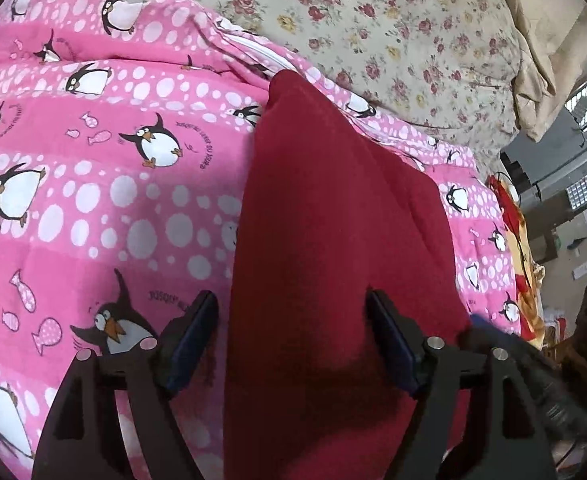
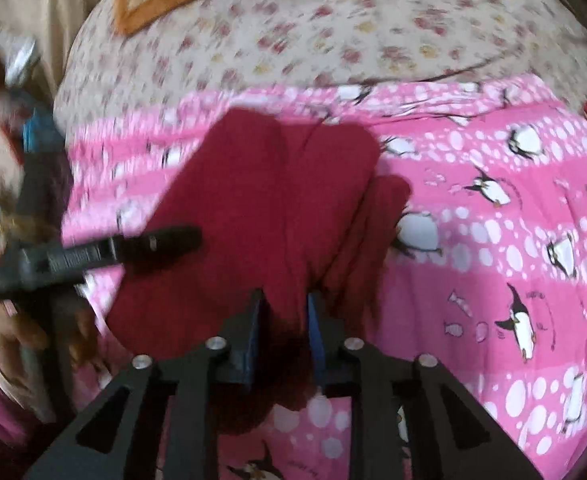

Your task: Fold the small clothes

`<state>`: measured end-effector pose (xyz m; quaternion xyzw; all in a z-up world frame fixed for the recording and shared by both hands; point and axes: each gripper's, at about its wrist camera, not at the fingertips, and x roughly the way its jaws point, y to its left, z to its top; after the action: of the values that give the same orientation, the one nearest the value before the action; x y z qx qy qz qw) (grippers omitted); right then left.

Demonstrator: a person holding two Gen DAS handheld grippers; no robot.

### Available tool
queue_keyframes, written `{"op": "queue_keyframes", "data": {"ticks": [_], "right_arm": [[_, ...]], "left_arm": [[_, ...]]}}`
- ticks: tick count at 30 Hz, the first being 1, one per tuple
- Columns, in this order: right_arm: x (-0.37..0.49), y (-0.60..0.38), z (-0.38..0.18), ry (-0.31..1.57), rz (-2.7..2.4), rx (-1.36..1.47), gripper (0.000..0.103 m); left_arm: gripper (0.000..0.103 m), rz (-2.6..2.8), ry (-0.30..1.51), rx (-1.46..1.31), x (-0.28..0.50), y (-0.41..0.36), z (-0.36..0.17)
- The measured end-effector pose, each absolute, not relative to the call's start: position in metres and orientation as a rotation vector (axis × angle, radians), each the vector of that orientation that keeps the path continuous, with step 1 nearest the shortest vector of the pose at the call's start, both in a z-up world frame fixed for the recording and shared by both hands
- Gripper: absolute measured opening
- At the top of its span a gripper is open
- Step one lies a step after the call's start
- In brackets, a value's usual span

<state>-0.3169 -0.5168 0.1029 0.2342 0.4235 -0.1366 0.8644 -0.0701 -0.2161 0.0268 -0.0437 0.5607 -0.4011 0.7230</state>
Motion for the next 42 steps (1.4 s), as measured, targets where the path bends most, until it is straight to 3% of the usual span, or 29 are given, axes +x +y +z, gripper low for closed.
{"op": "queue_keyframes", "data": {"ticks": [2, 3, 7, 8, 9, 10, 19, 20, 21, 23, 24, 29, 37, 39, 40, 41, 42], "right_arm": [[-0.314, -0.528, 0.106, 0.849, -0.345, 0.511, 0.063], [-0.31, -0.533, 0.105, 0.847, -0.362, 0.518, 0.067], [-0.28, -0.551, 0.083, 0.884, -0.365, 0.573, 0.066], [-0.274, -0.552, 0.08, 0.882, -0.348, 0.558, 0.057], [-0.268, -0.55, 0.079, 0.883, -0.34, 0.523, 0.027], [-0.264, -0.549, 0.079, 0.894, -0.363, 0.461, 0.016], [-0.287, -0.56, 0.078, 0.861, -0.37, 0.508, 0.015], [-0.292, -0.561, 0.082, 0.847, -0.37, 0.53, 0.025], [-0.298, -0.564, 0.084, 0.834, -0.378, 0.553, 0.05], [-0.31, -0.57, 0.083, 0.78, -0.36, 0.629, 0.087], [-0.313, -0.572, 0.077, 0.759, -0.327, 0.672, 0.089], [-0.294, -0.578, 0.041, 0.82, -0.246, 0.753, 0.09], [-0.285, -0.571, 0.04, 0.814, -0.223, 0.712, 0.09], [-0.284, -0.568, 0.04, 0.816, -0.226, 0.695, 0.082], [-0.282, -0.565, 0.041, 0.818, -0.227, 0.682, 0.079], [-0.284, -0.565, 0.042, 0.815, -0.221, 0.674, 0.068], [-0.283, -0.563, 0.045, 0.81, -0.204, 0.672, 0.057]], "left_arm": [[0.058, -0.894, 1.243, -0.091, -0.067, -0.218, 0.027], [0.058, -0.897, 1.243, -0.087, -0.067, -0.219, 0.027], [0.058, -0.908, 1.239, -0.081, -0.063, -0.223, 0.026], [0.058, -0.91, 1.241, -0.079, -0.063, -0.224, 0.025], [0.058, -0.911, 1.245, -0.079, -0.062, -0.225, 0.023], [0.058, -0.916, 1.248, -0.083, -0.063, -0.225, 0.022], [0.065, -0.974, 1.287, -0.104, -0.057, -0.229, 0.013], [0.065, -0.977, 1.286, -0.104, -0.057, -0.229, 0.012], [0.066, -0.978, 1.288, -0.106, -0.057, -0.23, 0.012], [0.068, -0.983, 1.289, -0.11, -0.056, -0.231, 0.01], [0.069, -0.987, 1.285, -0.107, -0.056, -0.232, 0.009], [0.072, -1.009, 1.273, -0.08, -0.057, -0.237, 0.009], [0.071, -1.022, 1.333, -0.116, -0.041, -0.24, 0.005], [0.069, -1.022, 1.308, -0.084, -0.046, -0.242, 0.007], [0.057, -1.034, 1.301, -0.09, -0.047, -0.241, 0.008], [0.046, -1.058, 1.306, -0.11, -0.047, -0.24, 0.008], [0.043, -1.051, 1.301, -0.118, -0.047, -0.239, 0.009]]}}
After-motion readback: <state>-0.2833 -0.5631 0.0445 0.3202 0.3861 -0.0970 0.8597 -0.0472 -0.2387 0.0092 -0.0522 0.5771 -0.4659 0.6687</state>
